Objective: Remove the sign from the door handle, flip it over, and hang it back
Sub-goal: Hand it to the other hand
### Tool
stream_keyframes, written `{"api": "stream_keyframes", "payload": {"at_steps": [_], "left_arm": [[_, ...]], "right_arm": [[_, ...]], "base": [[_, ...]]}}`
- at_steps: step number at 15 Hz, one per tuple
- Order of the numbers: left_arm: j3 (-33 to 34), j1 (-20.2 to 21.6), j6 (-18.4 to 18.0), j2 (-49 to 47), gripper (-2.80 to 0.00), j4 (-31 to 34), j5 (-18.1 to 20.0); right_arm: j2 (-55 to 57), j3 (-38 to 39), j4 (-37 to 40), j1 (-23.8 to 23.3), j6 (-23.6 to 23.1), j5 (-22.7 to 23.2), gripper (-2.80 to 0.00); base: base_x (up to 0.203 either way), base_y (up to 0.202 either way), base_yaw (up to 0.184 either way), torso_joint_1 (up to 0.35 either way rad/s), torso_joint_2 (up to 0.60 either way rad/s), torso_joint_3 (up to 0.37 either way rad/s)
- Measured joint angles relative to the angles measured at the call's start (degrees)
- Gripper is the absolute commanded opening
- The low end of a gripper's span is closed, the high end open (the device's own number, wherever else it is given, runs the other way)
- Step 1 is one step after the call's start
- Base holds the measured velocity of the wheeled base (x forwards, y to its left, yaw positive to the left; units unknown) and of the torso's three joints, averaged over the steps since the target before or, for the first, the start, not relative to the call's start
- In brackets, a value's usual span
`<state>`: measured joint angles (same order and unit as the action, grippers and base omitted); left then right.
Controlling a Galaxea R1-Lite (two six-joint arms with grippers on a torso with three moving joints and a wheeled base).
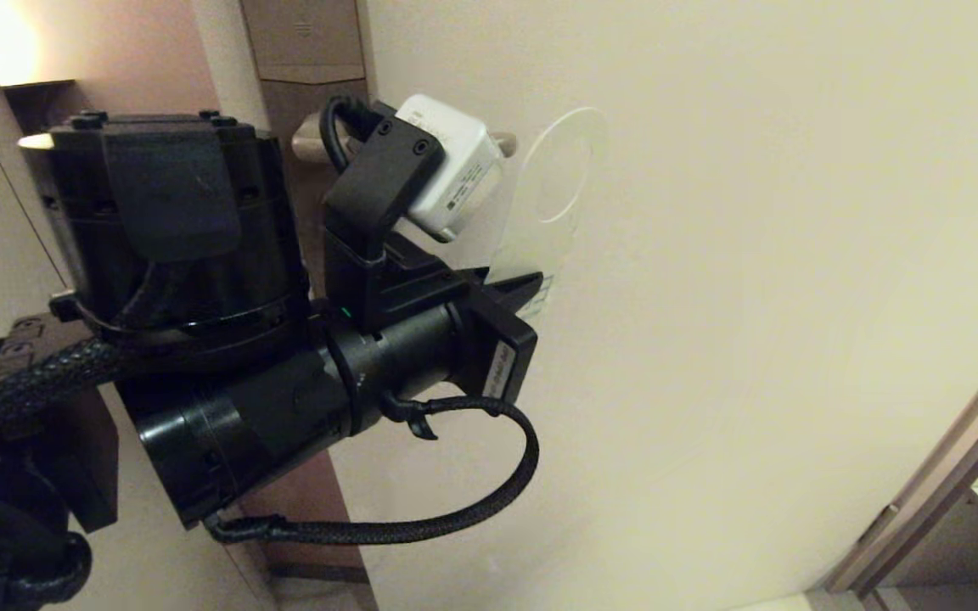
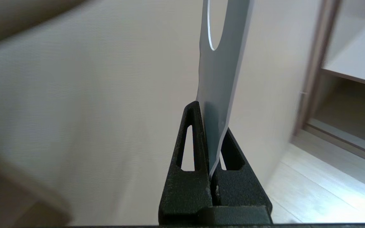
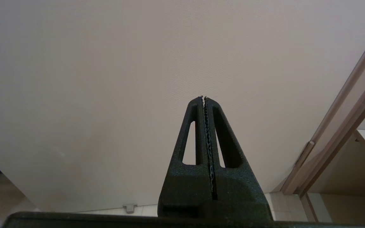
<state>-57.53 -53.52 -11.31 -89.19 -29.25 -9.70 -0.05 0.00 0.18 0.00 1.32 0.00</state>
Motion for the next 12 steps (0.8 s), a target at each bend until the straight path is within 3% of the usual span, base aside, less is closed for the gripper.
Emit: {"api": "stream_keyframes", "payload": {"at_steps": [6,12], "left_arm": [[0.4,-5.5,1.1,0.3,-2.8,0.4,2.2],[3.4,-7.1,3.0,3.2,-2.8,0.6,13.8]], "right_arm": [[0.0,0.0,0.0,0.0,0.0,0.0,-2.8],[0.0,0.0,0.0,0.0,0.0,0.0,-2.8]], "base": [[0.0,0.0,0.0,0.0,0.0,0.0],[0.0,0.0,0.0,0.0,0.0,0.0]]}}
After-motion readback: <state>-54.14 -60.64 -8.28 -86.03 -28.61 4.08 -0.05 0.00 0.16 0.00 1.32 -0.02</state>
